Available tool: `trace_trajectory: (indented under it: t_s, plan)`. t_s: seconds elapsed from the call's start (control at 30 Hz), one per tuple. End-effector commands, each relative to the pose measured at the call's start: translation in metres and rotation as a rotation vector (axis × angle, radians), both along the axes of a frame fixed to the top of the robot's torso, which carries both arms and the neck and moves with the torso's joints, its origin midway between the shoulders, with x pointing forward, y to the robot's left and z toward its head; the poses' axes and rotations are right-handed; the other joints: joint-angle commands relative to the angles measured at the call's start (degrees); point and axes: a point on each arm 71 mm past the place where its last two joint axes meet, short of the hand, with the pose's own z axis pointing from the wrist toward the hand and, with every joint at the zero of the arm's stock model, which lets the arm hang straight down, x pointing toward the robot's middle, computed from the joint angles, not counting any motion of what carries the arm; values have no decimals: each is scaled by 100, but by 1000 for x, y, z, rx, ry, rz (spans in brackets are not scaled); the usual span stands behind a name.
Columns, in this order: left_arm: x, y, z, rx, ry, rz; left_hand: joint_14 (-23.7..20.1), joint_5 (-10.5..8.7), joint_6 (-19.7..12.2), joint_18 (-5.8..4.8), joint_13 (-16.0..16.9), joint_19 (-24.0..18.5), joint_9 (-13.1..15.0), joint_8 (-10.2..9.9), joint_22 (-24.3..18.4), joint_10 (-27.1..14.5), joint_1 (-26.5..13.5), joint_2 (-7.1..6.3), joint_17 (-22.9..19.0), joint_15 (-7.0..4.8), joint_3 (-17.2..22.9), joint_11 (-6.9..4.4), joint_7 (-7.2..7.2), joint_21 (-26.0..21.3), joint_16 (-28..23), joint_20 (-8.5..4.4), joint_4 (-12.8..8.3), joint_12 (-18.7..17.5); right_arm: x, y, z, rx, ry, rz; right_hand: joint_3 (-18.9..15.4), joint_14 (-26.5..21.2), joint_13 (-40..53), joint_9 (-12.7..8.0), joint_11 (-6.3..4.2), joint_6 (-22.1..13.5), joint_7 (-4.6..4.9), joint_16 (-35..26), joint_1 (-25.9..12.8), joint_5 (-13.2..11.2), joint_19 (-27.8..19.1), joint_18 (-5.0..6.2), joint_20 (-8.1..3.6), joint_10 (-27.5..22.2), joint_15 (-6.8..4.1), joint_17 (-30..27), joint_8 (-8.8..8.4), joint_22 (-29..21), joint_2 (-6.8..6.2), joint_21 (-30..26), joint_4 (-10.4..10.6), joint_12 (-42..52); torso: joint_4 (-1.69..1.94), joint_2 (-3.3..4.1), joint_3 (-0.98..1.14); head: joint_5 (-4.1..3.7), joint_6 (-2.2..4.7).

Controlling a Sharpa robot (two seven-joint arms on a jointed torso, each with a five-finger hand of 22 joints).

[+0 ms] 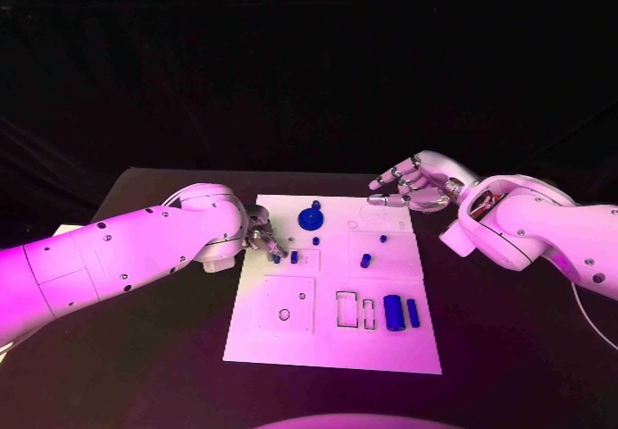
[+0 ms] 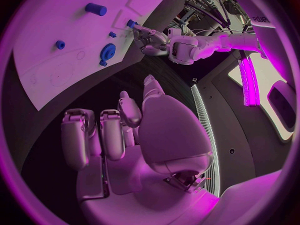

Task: Assemble the parts on the task board

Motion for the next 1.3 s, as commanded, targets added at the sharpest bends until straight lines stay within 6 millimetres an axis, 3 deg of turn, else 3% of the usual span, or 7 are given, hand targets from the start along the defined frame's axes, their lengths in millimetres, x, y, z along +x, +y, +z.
trace_trajectory:
  t_s: [0.03, 0.57, 0.77, 1.13, 1.2, 1.3]
  plan:
    - [-3, -1, -5, 16, 25, -5, 613, 23, -2, -82, 7, 600, -3, -20, 1499, 34, -61, -12, 1508, -39, -39, -8, 17, 32, 18, -29, 12, 20, -1, 1, 0, -2, 1, 16, -26, 394, -6, 9, -3, 41, 15, -13, -1, 32, -47, 25, 9, -43, -38, 504, -8, 592, 54, -33, 12, -4, 4, -4, 1, -5, 1]
    - [0, 4, -4, -13, -11, 32, 613, 8, 79, -86, 39, 607, 93, -3, 1510, 57, -752, -135, 1508, -38, -664, -3, 23, 43, 18, -34, 475, 36, -1, 1, 0, -1, -1, 15, -34, 390, -22, 8, -2, 37, 16, -27, -3, 33, -64, 30, 9, -55, -38, 483, -12, 572, 53, -46, 11, -30, 5, -3, -6, 7, 19]
    - [0, 8, -2, -46, -43, 63, 613, 26, 85, -86, 51, 607, 150, 15, 1510, 61, -907, -49, 1508, -53, -991, -18, 5, 43, 18, -44, 712, 40, -1, 1, 0, -1, -1, 15, -34, 390, -22, 8, -2, 37, 16, -27, -3, 33, -64, 30, 9, -55, -38, 483, -12, 572, 53, -46, 11, -30, 5, -6, -6, 8, 28]
    - [1, 15, 1, -167, -73, 104, 613, 35, -2, -63, -58, 564, 183, 7, 1444, -8, -893, 49, 1508, -55, -1084, -6, 21, -26, 18, -47, 802, -74, 0, 1, -1, -1, -1, 15, -37, 390, -20, 8, -1, 35, 17, -28, -4, 33, -67, 31, 9, -55, -38, 484, -13, 568, 53, -48, 10, -26, 4, -7, -1, -6, 37]
    - [2, 15, 3, -235, -83, 121, 613, 46, -128, -12, -253, 465, 204, -15, 1295, -140, -825, 110, 1508, -38, -1119, 24, 59, -189, 18, -35, 832, -275, 0, 1, -1, -1, -1, 15, -37, 390, -20, 8, -1, 35, 17, -28, -4, 33, -67, 31, 9, -55, -38, 484, -13, 568, 53, -48, 10, -26, 3, -7, -1, -7, 37]
    - [5, 15, 6, -411, -96, 159, 597, 60, -534, 180, -1270, 51, 151, -165, 694, -854, -682, 113, 1468, 63, -1231, 167, 218, -875, -15, 48, 914, -1349, 0, 1, -1, -1, 0, 15, -37, 390, -20, 8, -1, 35, 17, -28, -4, 33, -67, 31, 9, -55, -38, 484, -13, 568, 53, -48, 10, -26, 9, -6, 0, -8, 43]
